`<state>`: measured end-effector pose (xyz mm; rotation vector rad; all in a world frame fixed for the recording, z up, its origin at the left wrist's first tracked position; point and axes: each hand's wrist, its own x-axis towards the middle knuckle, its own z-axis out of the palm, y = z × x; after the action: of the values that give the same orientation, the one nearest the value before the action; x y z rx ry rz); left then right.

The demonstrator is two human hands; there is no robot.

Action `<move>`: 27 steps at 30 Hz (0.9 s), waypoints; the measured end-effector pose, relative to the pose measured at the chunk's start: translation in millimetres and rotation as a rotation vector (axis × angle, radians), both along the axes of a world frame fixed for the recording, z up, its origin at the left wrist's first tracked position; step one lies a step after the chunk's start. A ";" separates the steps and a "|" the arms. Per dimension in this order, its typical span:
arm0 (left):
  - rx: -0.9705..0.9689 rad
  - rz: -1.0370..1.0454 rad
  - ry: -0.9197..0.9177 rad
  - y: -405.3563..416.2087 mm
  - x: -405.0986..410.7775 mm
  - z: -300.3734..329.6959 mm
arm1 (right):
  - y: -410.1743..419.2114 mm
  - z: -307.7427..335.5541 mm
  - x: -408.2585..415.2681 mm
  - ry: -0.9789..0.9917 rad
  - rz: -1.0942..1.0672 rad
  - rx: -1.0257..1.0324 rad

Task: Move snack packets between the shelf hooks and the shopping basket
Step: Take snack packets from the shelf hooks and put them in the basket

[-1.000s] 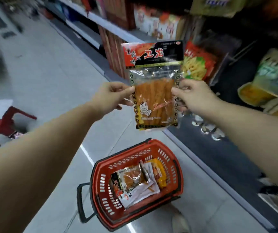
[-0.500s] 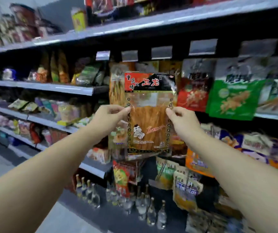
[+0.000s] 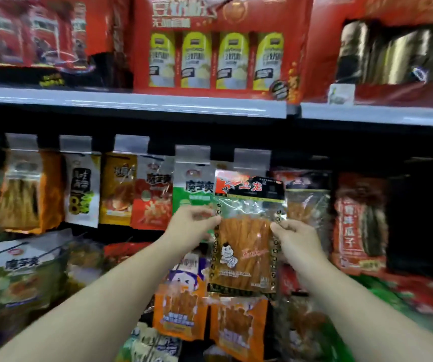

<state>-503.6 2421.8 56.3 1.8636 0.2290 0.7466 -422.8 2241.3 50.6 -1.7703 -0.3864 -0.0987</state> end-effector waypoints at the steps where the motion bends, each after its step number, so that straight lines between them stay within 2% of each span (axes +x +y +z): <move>1: -0.004 -0.023 0.005 -15.3 20.5 -1.1 | -17.4 0.9 13.2 0.008 -0.026 0.007; 6: 0.000 -0.075 0.006 -76.1 100.9 7.2 | -80.5 16.7 66.5 -0.071 -0.136 0.017; 10: 0.017 -0.118 -0.010 -99.2 131.5 19.9 | -105.9 30.0 96.5 -0.153 -0.161 0.027; 16: 0.066 -0.103 -0.005 -105.1 157.7 28.8 | -109.8 33.4 124.2 -0.093 -0.171 0.030; 21: -0.061 -0.089 -0.026 -106.4 166.0 35.0 | -104.2 27.7 135.9 -0.073 -0.162 0.029; 27: -0.041 -0.062 -0.040 -101.0 183.1 35.1 | -105.1 24.2 145.1 -0.080 -0.127 0.019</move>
<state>-320.5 2320.7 91.4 1.8074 0.1590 0.7304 -277.7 2136.2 74.8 -1.7756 -0.3289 -0.2635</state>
